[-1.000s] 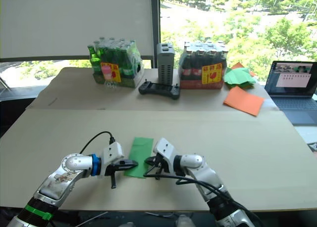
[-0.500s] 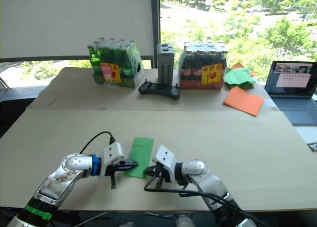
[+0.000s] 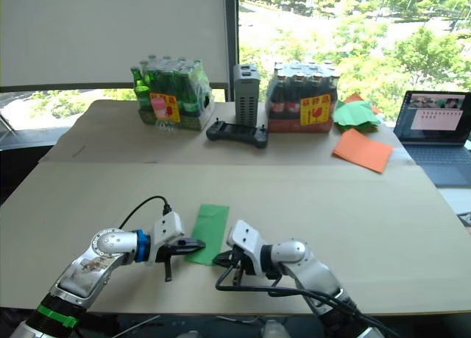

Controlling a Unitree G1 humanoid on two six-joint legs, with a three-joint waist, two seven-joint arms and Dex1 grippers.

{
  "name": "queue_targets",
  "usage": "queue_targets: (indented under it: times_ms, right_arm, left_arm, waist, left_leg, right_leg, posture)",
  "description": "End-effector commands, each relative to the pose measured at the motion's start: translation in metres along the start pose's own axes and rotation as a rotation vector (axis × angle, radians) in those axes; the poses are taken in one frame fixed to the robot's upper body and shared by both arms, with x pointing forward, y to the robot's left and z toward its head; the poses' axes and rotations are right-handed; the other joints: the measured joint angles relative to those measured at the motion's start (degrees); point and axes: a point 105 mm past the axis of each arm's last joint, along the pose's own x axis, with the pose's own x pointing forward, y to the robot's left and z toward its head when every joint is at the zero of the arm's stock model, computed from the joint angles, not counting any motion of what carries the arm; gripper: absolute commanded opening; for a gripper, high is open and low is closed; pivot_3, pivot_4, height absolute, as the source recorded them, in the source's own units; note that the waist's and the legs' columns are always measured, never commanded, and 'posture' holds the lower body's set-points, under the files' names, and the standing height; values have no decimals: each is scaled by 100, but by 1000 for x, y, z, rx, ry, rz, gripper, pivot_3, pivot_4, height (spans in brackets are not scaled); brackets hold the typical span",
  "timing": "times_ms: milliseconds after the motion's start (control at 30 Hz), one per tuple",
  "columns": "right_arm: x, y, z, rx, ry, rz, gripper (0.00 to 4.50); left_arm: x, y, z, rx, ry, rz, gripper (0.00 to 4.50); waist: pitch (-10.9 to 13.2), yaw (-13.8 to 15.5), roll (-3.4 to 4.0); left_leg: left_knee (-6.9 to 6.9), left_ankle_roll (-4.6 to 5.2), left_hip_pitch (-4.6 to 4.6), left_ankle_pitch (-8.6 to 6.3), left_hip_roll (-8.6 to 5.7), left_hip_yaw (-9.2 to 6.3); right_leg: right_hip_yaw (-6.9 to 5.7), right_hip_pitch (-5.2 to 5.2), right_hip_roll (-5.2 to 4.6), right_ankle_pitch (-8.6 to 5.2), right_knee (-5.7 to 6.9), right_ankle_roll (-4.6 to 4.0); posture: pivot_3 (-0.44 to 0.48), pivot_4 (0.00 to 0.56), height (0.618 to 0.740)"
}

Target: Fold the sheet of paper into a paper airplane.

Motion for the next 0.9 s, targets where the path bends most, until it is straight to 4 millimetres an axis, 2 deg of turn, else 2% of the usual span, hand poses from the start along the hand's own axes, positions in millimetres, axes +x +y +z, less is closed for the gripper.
queue_targets:
  times_ms: [33,167,300,500,667,767,900]
  right_arm:
    - [-30,-16,47,-41,-176,-101,28]
    - [-44,-23,53,-20,-199,-169,28]
    - [-44,-24,49,-1,-189,-193,28]
    - [-46,-26,51,17,-204,-224,28]
    - [-47,-28,66,6,-248,-223,28]
    - [-45,-36,79,8,-293,-251,28]
    - [-38,-42,90,-14,-311,-263,28]
  left_arm:
    - [-30,20,14,-37,-53,80,0]
    - [-41,35,10,-48,-30,140,0]
    - [-36,35,2,-34,0,132,0]
    - [-9,28,25,-7,-90,63,0]
    - [19,20,59,20,-200,-17,0]
    - [31,8,62,32,-201,-83,0]
    - [39,4,60,36,-192,-105,0]
  waist:
    - [4,-18,-1]
    - [3,8,-1]
    - [4,13,-1]
    - [4,40,-2]
    - [4,42,-2]
    - [4,-19,-2]
    - [4,-6,-2]
  left_leg:
    - [0,0,-11,0,1,0]
    - [0,0,-15,0,1,-9]
    - [0,0,-23,0,-1,-6]
    - [0,0,-25,0,-2,-6]
    - [1,0,-25,0,-3,-7]
    - [2,0,-24,0,-3,-5]
    - [1,0,-21,1,-1,-10]
  right_leg:
    - [0,-12,0,1,0,-1]
    - [-9,-12,0,4,-2,-5]
    - [-9,-12,-3,6,-9,-9]
    - [-10,-13,-4,8,-8,-11]
    - [-10,-11,-3,8,-8,-11]
    - [-6,-12,-3,9,-6,-12]
    - [-7,-13,2,9,-1,-13]
  posture:
    - [0,150,740]
    - [0,150,740]
    - [0,150,740]
    - [0,150,740]
    - [0,150,740]
    - [0,150,740]
    - [0,150,740]
